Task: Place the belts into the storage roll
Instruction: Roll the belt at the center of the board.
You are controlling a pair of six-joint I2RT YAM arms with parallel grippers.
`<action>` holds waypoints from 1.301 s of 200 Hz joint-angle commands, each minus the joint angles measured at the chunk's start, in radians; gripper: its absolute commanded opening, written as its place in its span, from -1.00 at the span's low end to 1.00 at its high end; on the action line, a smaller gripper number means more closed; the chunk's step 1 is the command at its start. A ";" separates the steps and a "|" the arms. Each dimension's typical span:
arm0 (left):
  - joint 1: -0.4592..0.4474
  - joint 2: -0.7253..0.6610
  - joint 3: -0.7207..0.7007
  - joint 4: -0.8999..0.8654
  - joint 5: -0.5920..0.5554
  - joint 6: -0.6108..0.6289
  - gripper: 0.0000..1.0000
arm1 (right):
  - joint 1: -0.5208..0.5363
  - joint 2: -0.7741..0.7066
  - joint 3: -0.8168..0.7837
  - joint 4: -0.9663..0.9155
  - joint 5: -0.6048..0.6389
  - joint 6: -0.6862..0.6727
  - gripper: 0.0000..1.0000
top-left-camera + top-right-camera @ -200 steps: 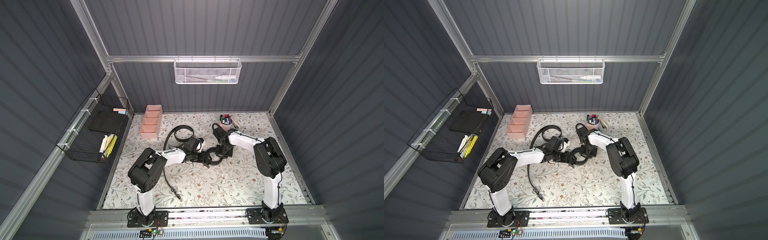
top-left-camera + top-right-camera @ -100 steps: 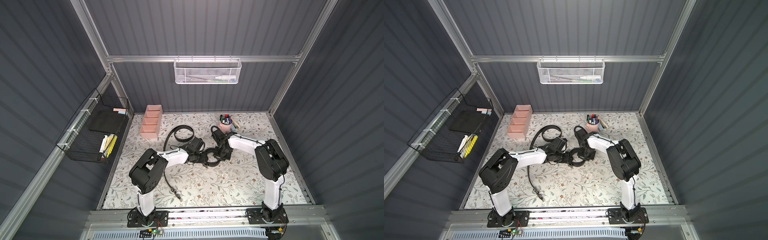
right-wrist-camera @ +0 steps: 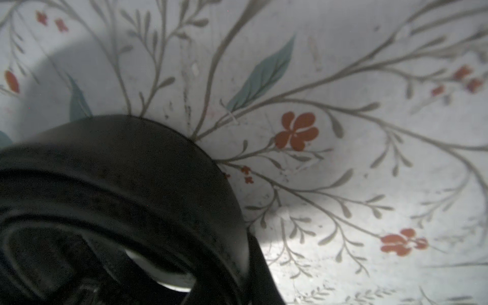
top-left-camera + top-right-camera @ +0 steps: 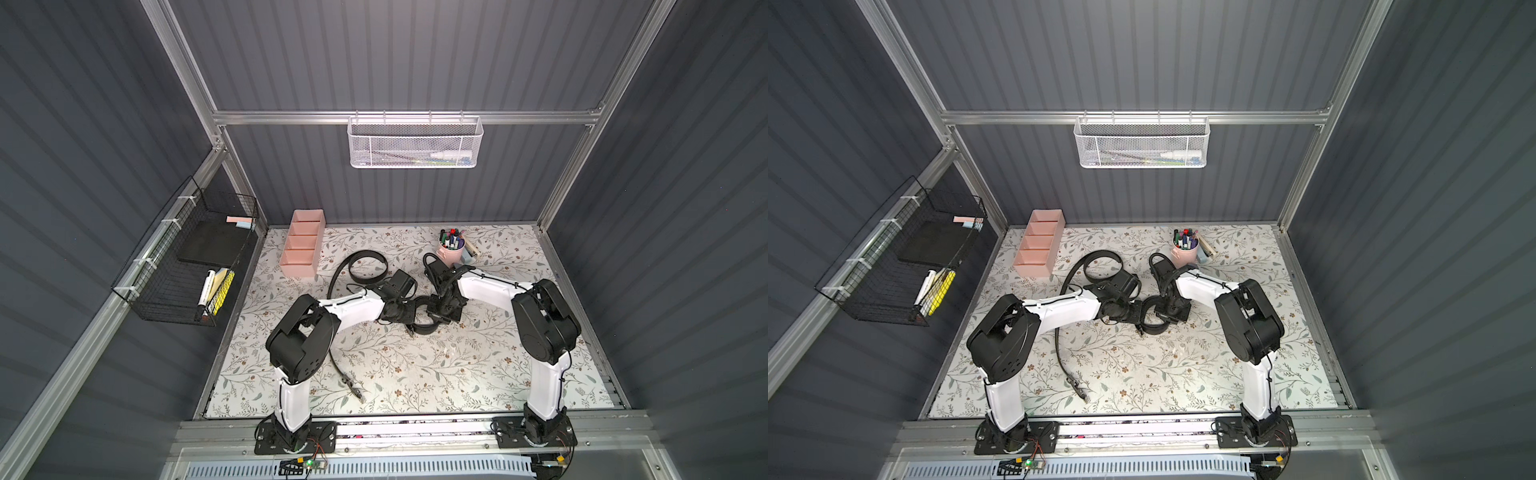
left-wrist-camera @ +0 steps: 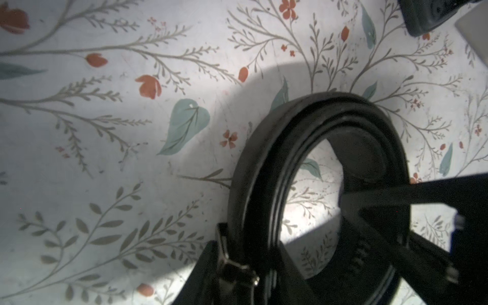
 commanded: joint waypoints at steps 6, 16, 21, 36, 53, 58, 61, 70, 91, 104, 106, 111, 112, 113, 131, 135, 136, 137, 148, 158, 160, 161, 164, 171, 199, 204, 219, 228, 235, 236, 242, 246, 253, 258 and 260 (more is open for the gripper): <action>-0.031 0.074 0.025 -0.108 -0.028 0.076 -0.39 | -0.010 -0.022 -0.041 0.039 -0.084 0.017 -0.48; -0.032 0.079 0.032 -0.120 -0.039 0.079 -0.39 | -0.025 -0.047 -0.053 0.038 -0.087 0.021 -0.39; -0.032 0.081 0.034 -0.125 -0.042 0.082 -0.39 | -0.036 -0.063 -0.057 0.034 -0.088 0.023 -0.34; -0.035 0.090 0.035 -0.138 -0.050 0.086 -0.39 | -0.067 -0.110 -0.067 0.019 -0.090 0.025 -0.12; -0.041 0.098 0.080 -0.149 -0.062 0.091 -0.39 | -0.104 -0.174 -0.065 -0.014 -0.088 0.022 -0.03; -0.044 0.099 0.085 -0.152 -0.066 0.093 -0.39 | -0.113 -0.192 -0.062 -0.023 -0.086 0.023 -0.03; -0.045 0.101 0.089 -0.156 -0.071 0.094 -0.39 | -0.120 -0.203 -0.062 -0.030 -0.085 0.026 -0.03; -0.050 0.104 0.098 -0.164 -0.081 0.098 -0.39 | -0.135 -0.238 -0.056 -0.044 -0.085 0.037 -0.02; -0.063 0.113 0.119 -0.180 -0.104 0.113 -0.39 | -0.163 -0.298 -0.048 -0.012 -0.111 0.107 0.13; -0.076 0.118 0.132 -0.192 -0.124 0.126 -0.38 | -0.177 -0.288 -0.027 -0.003 -0.171 0.199 0.19; -0.079 0.120 0.134 -0.195 -0.128 0.127 -0.38 | -0.181 -0.283 -0.023 -0.005 -0.188 0.213 0.20; -0.082 0.122 0.140 -0.201 -0.138 0.135 -0.38 | -0.188 -0.267 -0.004 -0.013 -0.243 0.237 0.20; -0.083 0.123 0.141 -0.202 -0.141 0.135 -0.38 | -0.190 -0.263 0.000 -0.017 -0.251 0.241 0.20; -0.085 0.123 0.142 -0.204 -0.143 0.137 -0.38 | -0.191 -0.260 0.005 -0.021 -0.258 0.246 0.20; -0.099 0.126 0.152 -0.217 -0.172 0.151 -0.38 | -0.198 -0.209 0.079 -0.084 -0.323 0.359 0.21; -0.101 0.128 0.153 -0.221 -0.178 0.154 -0.38 | -0.198 -0.205 0.079 -0.074 -0.328 0.391 0.21; -0.101 0.128 0.154 -0.221 -0.180 0.154 -0.38 | -0.198 -0.206 0.078 -0.069 -0.329 0.398 0.21; -0.101 0.128 0.155 -0.222 -0.181 0.155 -0.38 | -0.198 -0.205 0.078 -0.065 -0.331 0.406 0.21; -0.105 0.130 0.158 -0.230 -0.193 0.161 -0.38 | -0.197 -0.206 0.050 0.005 -0.355 0.511 0.21; -0.110 0.128 0.157 -0.231 -0.205 0.164 -0.38 | -0.197 -0.205 0.036 0.044 -0.352 0.580 0.21; -0.111 0.127 0.156 -0.231 -0.207 0.165 -0.38 | -0.198 -0.202 0.036 0.046 -0.347 0.593 0.21; -0.111 0.127 0.156 -0.230 -0.208 0.165 -0.38 | -0.198 -0.202 0.036 0.046 -0.344 0.597 0.21; -0.112 0.126 0.156 -0.230 -0.210 0.165 -0.38 | -0.198 -0.200 0.036 0.049 -0.336 0.609 0.21; -0.113 0.124 0.153 -0.230 -0.213 0.165 -0.38 | -0.199 -0.192 0.037 0.049 -0.322 0.633 0.21; -0.118 0.125 0.156 -0.231 -0.218 0.168 -0.38 | -0.188 -0.146 0.011 0.111 -0.346 0.734 0.21; -0.118 0.126 0.156 -0.231 -0.219 0.167 -0.38 | -0.183 -0.141 0.006 0.124 -0.346 0.750 0.21; -0.118 0.126 0.153 -0.230 -0.220 0.165 -0.38 | -0.171 -0.115 0.010 0.141 -0.346 0.773 0.21; -0.119 0.126 0.150 -0.229 -0.218 0.165 -0.38 | -0.161 -0.098 0.017 0.141 -0.342 0.778 0.21; -0.119 0.126 0.150 -0.228 -0.217 0.165 -0.38 | -0.154 -0.084 0.021 0.141 -0.339 0.783 0.21; -0.119 0.127 0.149 -0.227 -0.217 0.165 -0.38 | -0.153 -0.082 0.022 0.142 -0.338 0.784 0.21; -0.120 0.127 0.150 -0.225 -0.216 0.165 -0.37 | -0.147 -0.072 0.025 0.145 -0.335 0.788 0.21; -0.120 0.128 0.150 -0.227 -0.216 0.165 -0.38 | -0.143 -0.066 0.026 0.146 -0.335 0.792 0.21; -0.119 0.129 0.153 -0.227 -0.216 0.165 -0.38 | -0.137 -0.055 0.032 0.145 -0.331 0.794 0.21; -0.120 0.130 0.154 -0.227 -0.215 0.165 -0.38 | -0.134 -0.049 0.035 0.142 -0.325 0.795 0.21; -0.120 0.130 0.154 -0.227 -0.216 0.166 -0.38 | -0.132 -0.047 0.036 0.143 -0.322 0.796 0.21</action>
